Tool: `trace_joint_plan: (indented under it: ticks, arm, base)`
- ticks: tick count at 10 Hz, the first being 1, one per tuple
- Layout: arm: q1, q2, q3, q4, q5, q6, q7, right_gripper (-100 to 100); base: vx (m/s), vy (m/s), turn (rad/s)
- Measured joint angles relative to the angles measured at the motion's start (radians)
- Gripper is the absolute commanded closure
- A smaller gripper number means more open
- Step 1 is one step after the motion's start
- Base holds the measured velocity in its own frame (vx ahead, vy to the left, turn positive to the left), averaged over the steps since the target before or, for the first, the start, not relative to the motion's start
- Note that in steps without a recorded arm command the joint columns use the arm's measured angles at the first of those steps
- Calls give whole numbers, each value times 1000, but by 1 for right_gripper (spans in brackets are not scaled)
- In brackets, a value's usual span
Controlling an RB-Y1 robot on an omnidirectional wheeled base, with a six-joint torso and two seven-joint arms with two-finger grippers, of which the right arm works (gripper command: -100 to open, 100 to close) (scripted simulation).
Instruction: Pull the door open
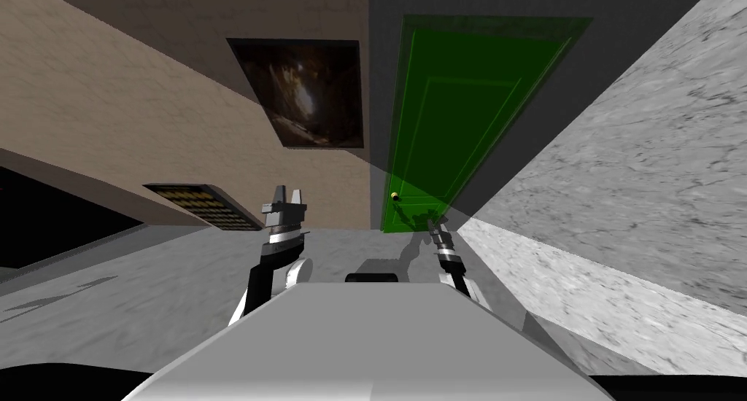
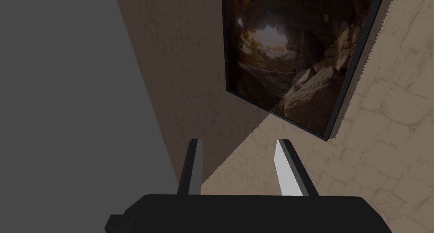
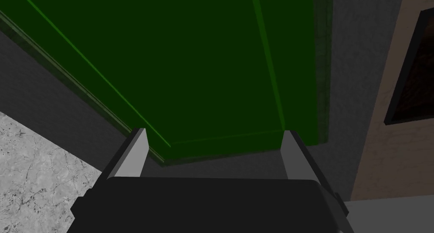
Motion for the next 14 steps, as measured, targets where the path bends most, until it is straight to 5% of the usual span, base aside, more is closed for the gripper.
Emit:
trace_joint_plan:
  ticks: [14]
  arm:
    - [-56,39,-136,249,125,-96,210,-100]
  base:
    - [109,7,89]
